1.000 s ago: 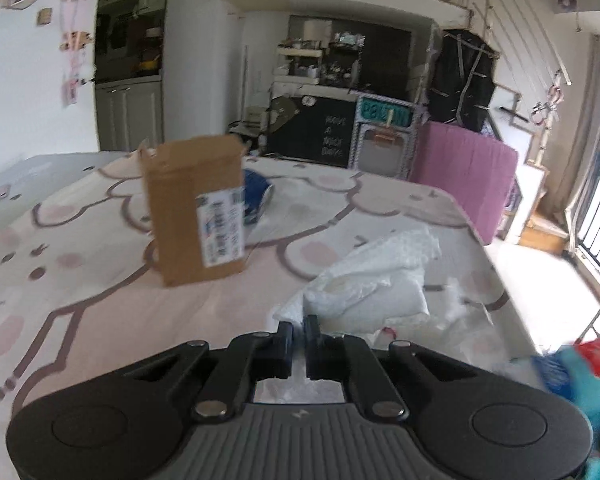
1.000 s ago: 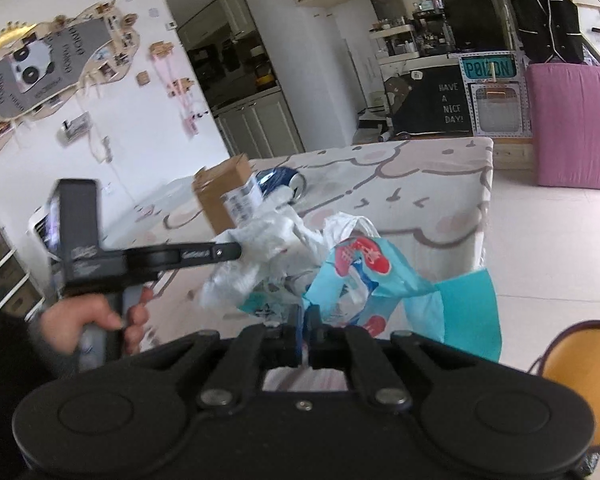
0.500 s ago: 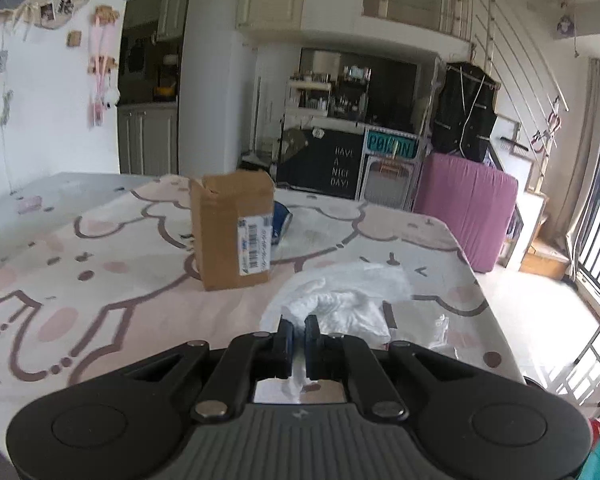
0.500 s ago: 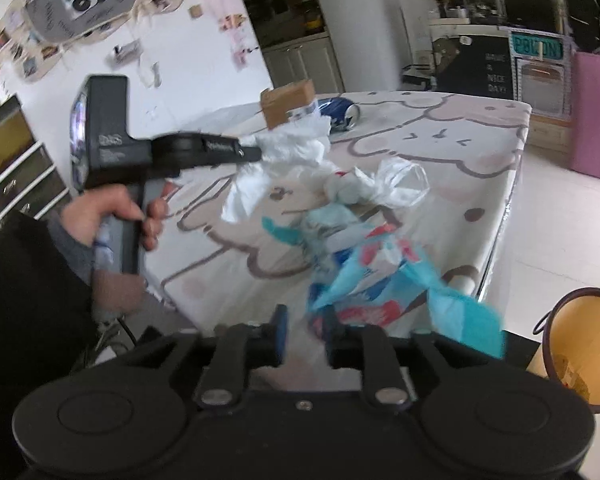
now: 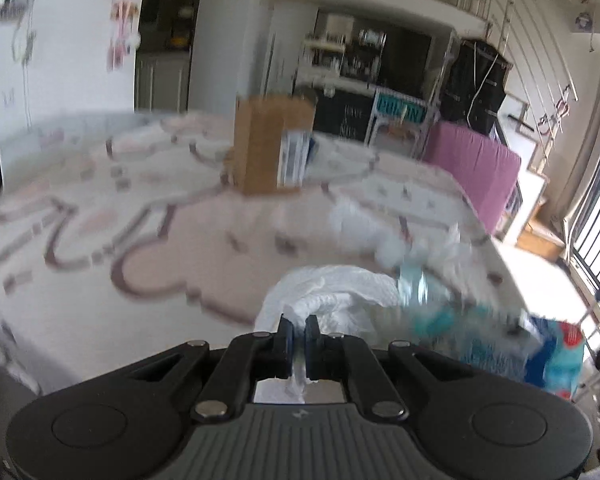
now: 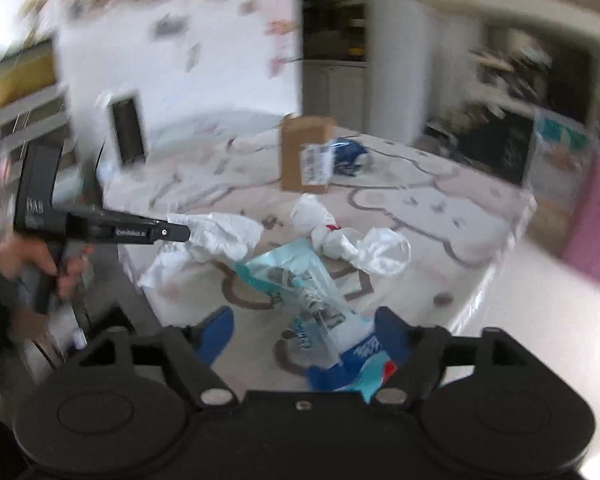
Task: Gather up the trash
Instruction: 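Lift the tissue with the left gripper while the right lifts the blue-and-white plastic bag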
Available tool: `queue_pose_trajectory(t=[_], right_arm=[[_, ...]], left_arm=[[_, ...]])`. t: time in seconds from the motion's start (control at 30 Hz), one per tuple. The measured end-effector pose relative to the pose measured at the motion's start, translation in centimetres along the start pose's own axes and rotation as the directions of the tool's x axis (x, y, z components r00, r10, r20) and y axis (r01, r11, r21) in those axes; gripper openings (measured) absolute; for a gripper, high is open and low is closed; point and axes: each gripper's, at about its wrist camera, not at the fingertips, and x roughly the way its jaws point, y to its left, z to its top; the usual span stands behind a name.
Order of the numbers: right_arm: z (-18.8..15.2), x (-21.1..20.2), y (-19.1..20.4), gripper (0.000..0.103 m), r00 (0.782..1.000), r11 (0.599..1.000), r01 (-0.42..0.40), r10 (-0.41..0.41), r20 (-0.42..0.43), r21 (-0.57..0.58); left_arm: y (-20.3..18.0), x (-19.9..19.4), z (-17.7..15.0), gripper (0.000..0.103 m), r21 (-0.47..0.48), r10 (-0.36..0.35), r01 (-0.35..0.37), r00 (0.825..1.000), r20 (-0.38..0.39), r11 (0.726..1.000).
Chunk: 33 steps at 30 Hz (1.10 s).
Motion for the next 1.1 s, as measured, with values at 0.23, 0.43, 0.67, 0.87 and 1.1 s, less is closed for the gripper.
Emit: queue_pose_trajectory(t=[0.23, 0.43, 0.67, 0.87, 1.1], right_arm=[[-0.6, 6.9, -0.8, 0.086, 0.977, 0.954, -0.061, -0.003, -0.213, -0.294], [-1.7, 9.0, -1.9, 0.082, 0.969, 0.957, -0.024, -0.048, -0.241, -0.29], [-2.0, 9.6, -3.7, 0.051, 0.968, 0.983, 0.061, -0.1, -0.229, -0.173], [-2.0, 9.4, -4.7, 0.03, 0.972, 0.994, 0.073, -0.089, -0.217, -0.081], [-1.9, 8.3, -4.5, 0.022, 0.975, 0.996, 0.094, -0.094, -0.202, -0.01]], left_arm=[[0.1, 1.3, -2.5, 0.008, -0.03, -0.023, 0.022, 0.998, -0.05, 0.999], [-0.3, 0.6, -2.6, 0.037, -0.021, 0.023, -0.023, 1.0, -0.01, 1.0], [-0.5, 1.1, -2.4, 0.08, -0.001, 0.06, -0.06, 0.998, 0.011, 0.998], [0.2, 3.6, -2.2, 0.086, 0.017, 0.075, -0.075, 0.997, -0.011, 0.997], [-0.3, 3.6, -1.9, 0.037, 0.018, 0.053, -0.053, 0.999, -0.001, 0.998]])
